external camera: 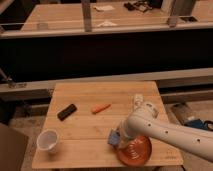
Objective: Place the white sponge in the ceramic bowl
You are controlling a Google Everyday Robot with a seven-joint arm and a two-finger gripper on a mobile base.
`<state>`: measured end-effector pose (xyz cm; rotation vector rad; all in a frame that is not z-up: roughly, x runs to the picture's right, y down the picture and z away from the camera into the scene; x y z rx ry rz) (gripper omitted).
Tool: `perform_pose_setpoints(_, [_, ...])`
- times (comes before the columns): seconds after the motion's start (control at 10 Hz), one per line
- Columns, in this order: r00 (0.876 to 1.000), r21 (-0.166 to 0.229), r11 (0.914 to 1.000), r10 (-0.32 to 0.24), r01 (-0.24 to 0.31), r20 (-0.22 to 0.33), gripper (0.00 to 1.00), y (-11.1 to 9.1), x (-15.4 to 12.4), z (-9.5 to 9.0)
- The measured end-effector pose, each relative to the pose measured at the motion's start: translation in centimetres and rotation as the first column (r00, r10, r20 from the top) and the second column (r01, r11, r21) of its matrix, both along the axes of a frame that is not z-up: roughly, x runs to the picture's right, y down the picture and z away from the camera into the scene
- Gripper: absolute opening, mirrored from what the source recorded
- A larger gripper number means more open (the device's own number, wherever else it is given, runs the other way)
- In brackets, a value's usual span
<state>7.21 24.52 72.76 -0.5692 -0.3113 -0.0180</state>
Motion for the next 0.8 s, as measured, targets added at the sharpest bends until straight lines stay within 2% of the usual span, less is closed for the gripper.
perform_pose_setpoints(0.4, [1.0, -0.005, 1.0, 0.004, -0.004, -0.002, 0.6, -0.18, 0.3, -0.16])
perform_pose_setpoints(0.8, [1.0, -0.017, 0.9998, 0.007, -0.007, -0.003, 0.18, -0.21, 0.77, -0.17])
